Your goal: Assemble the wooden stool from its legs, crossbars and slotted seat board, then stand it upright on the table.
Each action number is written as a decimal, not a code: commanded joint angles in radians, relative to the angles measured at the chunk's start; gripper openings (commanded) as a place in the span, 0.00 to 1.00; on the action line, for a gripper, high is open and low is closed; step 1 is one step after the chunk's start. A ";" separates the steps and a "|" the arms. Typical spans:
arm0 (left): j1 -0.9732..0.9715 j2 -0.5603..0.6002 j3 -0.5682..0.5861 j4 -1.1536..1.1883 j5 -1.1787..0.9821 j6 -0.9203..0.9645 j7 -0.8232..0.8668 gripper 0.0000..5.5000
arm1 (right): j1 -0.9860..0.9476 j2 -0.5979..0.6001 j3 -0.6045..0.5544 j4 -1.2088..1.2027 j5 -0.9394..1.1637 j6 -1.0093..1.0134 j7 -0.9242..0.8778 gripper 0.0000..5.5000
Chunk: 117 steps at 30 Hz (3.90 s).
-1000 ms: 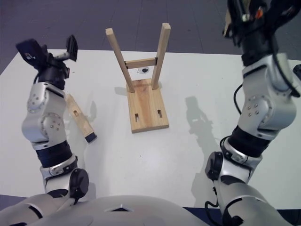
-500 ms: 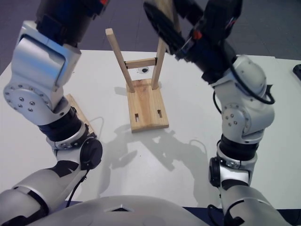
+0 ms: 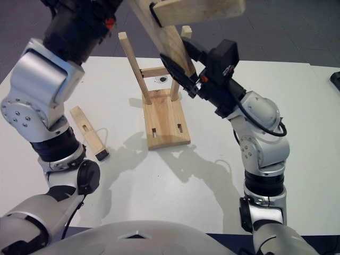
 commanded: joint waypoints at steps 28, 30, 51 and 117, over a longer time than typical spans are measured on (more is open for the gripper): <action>0.081 0.086 -0.113 -0.006 0.310 -0.116 -0.130 0.19 | 0.090 -0.148 0.141 0.151 -0.253 -0.154 0.093 0.55; 0.112 0.087 -0.129 0.004 0.409 -0.151 -0.165 0.19 | 0.127 -0.195 0.142 0.169 -0.256 -0.150 0.144 0.61; 0.533 0.048 -0.043 -0.325 0.544 -0.189 -0.014 0.19 | 0.337 -0.282 0.228 0.369 -0.186 0.023 0.409 0.98; 0.622 -0.085 -0.214 0.023 1.201 -0.371 -0.203 0.19 | 0.195 0.132 0.313 0.491 -0.349 0.162 -0.084 0.98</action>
